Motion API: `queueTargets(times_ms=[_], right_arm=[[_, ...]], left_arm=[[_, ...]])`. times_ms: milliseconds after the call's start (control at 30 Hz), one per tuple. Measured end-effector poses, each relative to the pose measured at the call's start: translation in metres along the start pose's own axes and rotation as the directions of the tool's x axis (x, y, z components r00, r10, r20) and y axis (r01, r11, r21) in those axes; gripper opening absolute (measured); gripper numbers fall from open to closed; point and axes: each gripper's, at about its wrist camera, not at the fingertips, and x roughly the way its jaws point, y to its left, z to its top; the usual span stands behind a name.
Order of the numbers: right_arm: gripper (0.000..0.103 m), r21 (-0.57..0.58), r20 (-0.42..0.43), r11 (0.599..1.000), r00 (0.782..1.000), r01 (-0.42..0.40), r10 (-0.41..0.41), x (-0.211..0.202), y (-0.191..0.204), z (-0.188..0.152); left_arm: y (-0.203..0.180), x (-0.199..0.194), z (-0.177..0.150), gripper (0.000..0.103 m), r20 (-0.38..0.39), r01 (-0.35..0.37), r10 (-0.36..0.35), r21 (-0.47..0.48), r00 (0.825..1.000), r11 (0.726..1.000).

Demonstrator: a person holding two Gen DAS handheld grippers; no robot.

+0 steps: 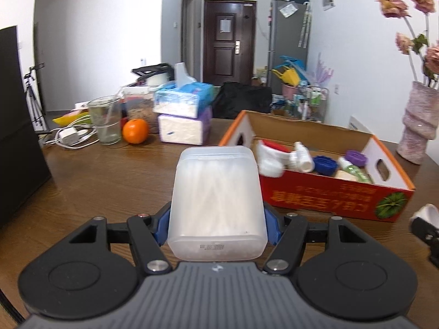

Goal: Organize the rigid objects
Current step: 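Carry clear container with left tool while right tool carries tape roll toward box, then lower clear container into box with left tool while right tool lowers tape roll in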

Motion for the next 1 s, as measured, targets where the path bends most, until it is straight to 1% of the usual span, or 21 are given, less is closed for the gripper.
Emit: queueTargets(times_ms=[100, 433, 667, 1000], right_arm=[[0.042, -0.004, 0.004, 1.0, 1.0, -0.014, 0.014, 0.0, 0.004, 0.002], [0.042, -0.02, 0.034, 0.999, 0.999, -0.03, 0.031, 0.005, 0.006, 0.02], [0.042, -0.03, 0.041, 0.999, 0.999, -0.034, 0.035, 0.02, 0.005, 0.031], [0.042, -0.032, 0.068, 0.999, 0.997, -0.039, 0.041, 0.055, 0.004, 0.05]], left_arm=[[-0.013, -0.003, 0.002, 0.066, 0.007, 0.027, -0.027, 0.012, 1.0, 1.0], [-0.051, 0.003, 0.018, 0.066, 0.026, 0.073, -0.074, 0.047, 0.997, 0.996], [-0.07, 0.018, 0.029, 0.066, 0.025, 0.09, -0.091, 0.05, 0.996, 0.995], [-0.088, 0.051, 0.049, 0.066, 0.031, 0.115, -0.116, 0.031, 0.993, 0.993]])
